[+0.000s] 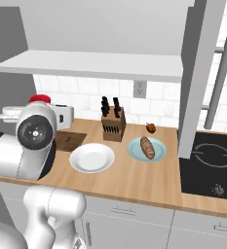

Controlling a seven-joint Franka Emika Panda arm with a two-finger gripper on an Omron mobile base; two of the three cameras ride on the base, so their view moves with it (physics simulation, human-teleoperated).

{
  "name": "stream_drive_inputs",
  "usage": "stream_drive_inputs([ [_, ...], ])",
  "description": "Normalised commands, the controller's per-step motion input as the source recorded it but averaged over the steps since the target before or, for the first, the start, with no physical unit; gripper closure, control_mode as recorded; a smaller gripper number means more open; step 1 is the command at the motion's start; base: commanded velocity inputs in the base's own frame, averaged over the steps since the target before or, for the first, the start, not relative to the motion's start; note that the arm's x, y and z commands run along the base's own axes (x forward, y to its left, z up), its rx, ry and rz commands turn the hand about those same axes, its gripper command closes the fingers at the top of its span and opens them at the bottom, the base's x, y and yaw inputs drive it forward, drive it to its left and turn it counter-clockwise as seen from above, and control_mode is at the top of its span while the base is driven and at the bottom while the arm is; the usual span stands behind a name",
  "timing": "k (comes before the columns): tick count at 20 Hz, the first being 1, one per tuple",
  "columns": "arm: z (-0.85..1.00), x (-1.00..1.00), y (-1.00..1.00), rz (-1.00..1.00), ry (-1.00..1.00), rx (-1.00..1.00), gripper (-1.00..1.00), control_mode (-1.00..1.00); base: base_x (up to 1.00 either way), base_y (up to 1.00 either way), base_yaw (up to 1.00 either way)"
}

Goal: From the different types of pastries on the counter, select a croissant and place it on the cutting board. Then retrieve a jar of jam from the cabinet and place it alongside the croissant on the cutting board.

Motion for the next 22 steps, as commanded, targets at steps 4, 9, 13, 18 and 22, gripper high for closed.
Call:
stream_drive_inputs([
  [4, -0.54, 0.13, 0.0, 0.09, 0.01, 0.18, 1.0, -1.0, 0.0, 0.0, 0.0],
  [9, -0.94, 0.12, 0.0, 0.17, -0.15, 0.45, 1.0, -1.0, 0.0, 0.0, 0.0],
  [13, -0.36, 0.09, 0.05, 0.11, 0.0, 0.09, 1.0, -1.0, 0.0, 0.0, 0.0],
  [18, -0.29, 0.08, 0.59, 0.01, -0.08, -0.18, 1.0, -1.0, 0.0, 0.0, 0.0],
  [22, -0.58, 0.1, 0.61, -0.06, -0.33, -0.35, 1.0, -1.0, 0.0, 0.0, 0.0],
])
